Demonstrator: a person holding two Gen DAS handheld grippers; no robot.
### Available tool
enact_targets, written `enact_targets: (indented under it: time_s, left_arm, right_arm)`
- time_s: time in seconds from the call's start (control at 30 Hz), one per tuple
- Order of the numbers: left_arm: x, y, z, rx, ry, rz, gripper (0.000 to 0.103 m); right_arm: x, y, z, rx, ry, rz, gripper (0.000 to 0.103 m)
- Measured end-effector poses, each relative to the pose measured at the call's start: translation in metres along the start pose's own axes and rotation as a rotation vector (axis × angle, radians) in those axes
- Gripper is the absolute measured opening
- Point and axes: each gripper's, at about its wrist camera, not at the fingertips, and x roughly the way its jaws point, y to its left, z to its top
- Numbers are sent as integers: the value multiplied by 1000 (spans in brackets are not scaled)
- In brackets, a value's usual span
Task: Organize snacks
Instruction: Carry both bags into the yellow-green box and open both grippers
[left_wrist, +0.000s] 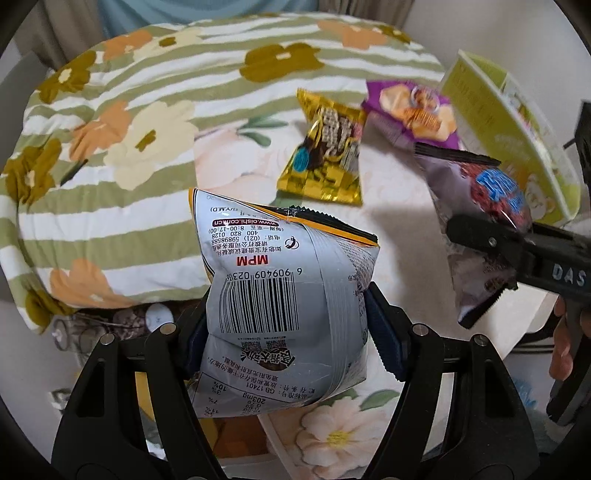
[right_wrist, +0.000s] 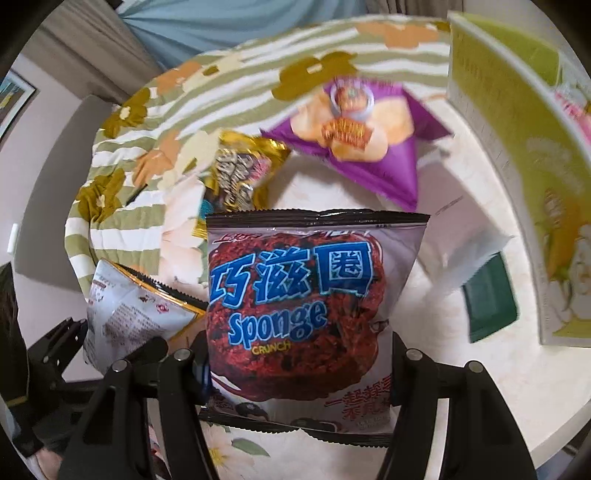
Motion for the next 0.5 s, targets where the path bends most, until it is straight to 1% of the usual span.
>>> enact_targets:
  time_s: [0.13, 0.27, 0.43, 0.5]
  left_arm:
    - [-24, -8, 9, -19, -47, -17, 70]
    - [-51, -29, 21, -13, -109, -21, 70]
    - [-78, -69, 42, -1, -195, -22, 70]
    - [-88, -91, 53, -1, -230, -25, 70]
  right_arm:
    - [-33, -4, -2, -26, -77, 3, 61]
    - [-71, -14, -1, -38, -168, 11, 61]
    - [-116, -45, 4, -35, -264, 31, 61]
    - [-130, -59, 6, -38, -287, 30, 61]
